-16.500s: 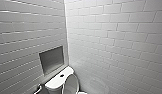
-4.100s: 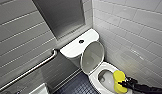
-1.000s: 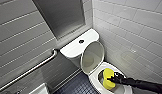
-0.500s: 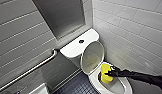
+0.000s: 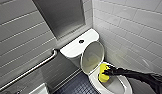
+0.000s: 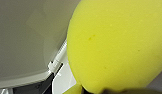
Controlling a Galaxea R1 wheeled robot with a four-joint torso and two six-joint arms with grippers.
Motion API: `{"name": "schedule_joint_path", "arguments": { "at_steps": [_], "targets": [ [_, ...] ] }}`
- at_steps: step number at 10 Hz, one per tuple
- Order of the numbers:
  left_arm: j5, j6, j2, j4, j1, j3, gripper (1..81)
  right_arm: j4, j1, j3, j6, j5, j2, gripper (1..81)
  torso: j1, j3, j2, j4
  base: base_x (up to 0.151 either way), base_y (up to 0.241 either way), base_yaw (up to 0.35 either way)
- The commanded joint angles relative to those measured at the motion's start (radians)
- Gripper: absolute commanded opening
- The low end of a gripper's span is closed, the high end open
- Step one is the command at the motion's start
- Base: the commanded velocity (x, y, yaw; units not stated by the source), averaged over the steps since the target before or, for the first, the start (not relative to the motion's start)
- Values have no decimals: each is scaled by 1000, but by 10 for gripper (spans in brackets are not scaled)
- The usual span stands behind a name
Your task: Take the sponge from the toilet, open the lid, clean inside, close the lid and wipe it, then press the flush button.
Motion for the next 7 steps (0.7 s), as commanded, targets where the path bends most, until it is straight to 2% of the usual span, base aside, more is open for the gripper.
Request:
{"name": "schedule_joint_path", "arguments": {
  "at_steps": [1,4,5,7],
  "targets": [
    [85,3,-17,-9,30,-2,811,-8,152,-19,-1,-41,21,10,0,0,0,0,0,0,0],
    [85,3,-18,-9,29,-2,811,2,150,56,1,-33,-68,10,0,0,0,0,0,0,0],
    [85,3,-18,-8,29,-2,811,0,141,122,2,-21,-119,10,0,0,0,0,0,0,0],
    [85,3,-14,-2,31,-2,811,-2,109,225,1,34,-214,10,0,0,0,0,0,0,0]
  ]
}}
